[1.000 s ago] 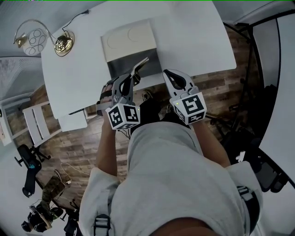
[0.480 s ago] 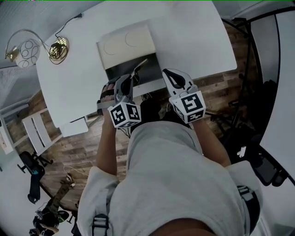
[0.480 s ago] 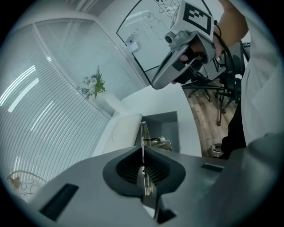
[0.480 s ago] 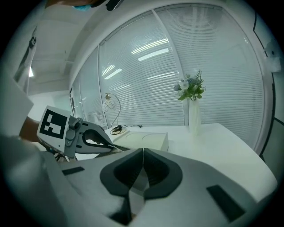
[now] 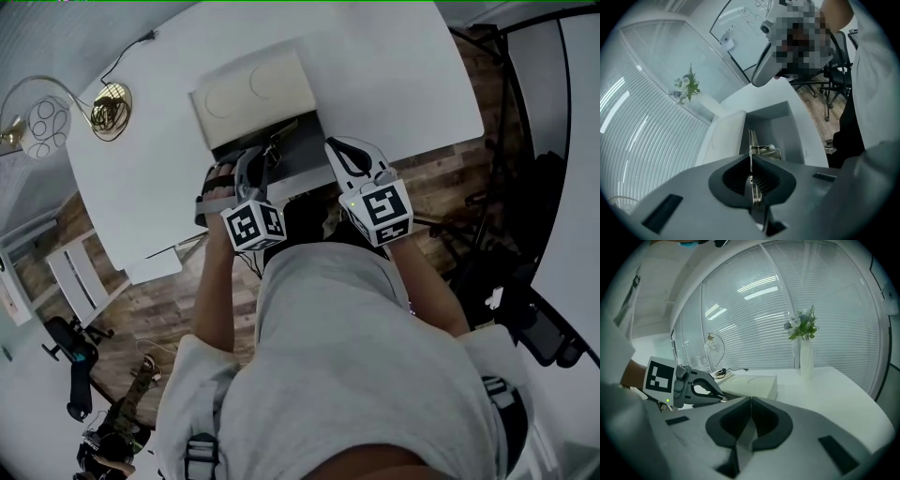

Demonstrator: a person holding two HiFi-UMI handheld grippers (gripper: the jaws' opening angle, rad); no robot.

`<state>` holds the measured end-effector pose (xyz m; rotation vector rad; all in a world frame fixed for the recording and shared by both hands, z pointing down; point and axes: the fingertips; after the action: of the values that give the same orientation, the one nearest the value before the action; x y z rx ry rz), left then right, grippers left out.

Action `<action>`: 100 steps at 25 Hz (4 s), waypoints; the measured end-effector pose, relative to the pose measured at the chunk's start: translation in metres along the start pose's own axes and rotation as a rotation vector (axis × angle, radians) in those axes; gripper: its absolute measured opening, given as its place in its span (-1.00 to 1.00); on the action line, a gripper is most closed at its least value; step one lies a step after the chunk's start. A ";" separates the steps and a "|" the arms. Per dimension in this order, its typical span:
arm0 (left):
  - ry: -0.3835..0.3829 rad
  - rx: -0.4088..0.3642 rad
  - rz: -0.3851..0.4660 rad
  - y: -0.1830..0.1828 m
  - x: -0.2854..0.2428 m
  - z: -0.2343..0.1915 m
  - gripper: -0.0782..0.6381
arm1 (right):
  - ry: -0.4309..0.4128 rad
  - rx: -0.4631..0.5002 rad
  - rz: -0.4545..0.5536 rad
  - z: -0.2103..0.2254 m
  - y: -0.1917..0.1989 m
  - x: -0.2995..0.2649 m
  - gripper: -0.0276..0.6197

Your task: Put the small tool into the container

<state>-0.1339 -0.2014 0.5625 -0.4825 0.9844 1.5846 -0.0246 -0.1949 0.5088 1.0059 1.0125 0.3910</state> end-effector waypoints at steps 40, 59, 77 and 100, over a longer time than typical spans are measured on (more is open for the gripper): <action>0.138 0.106 -0.154 0.016 -0.027 0.022 -0.44 | -0.016 -0.001 -0.070 -0.011 0.016 0.011 -0.83; 0.044 0.673 -0.033 0.000 0.059 0.039 -0.44 | -0.121 0.071 -0.034 -0.054 0.018 0.045 -0.83; -0.207 1.181 0.253 -0.030 0.168 0.036 -0.72 | -0.137 0.150 0.099 -0.081 -0.016 0.103 -0.84; -0.480 1.088 0.492 -0.080 0.252 -0.062 -0.72 | -0.095 0.229 0.381 -0.079 -0.134 0.157 -0.84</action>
<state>-0.1376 -0.1007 0.3098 0.9005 1.4457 1.2203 -0.0324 -0.1155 0.3023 1.4181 0.7900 0.5420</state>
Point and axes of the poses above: the fingertips, and each gripper's own axes: x backward along the fingers, z to its right, y out of its underside, and after that the axes turned 3 degrees about -z, right-handed
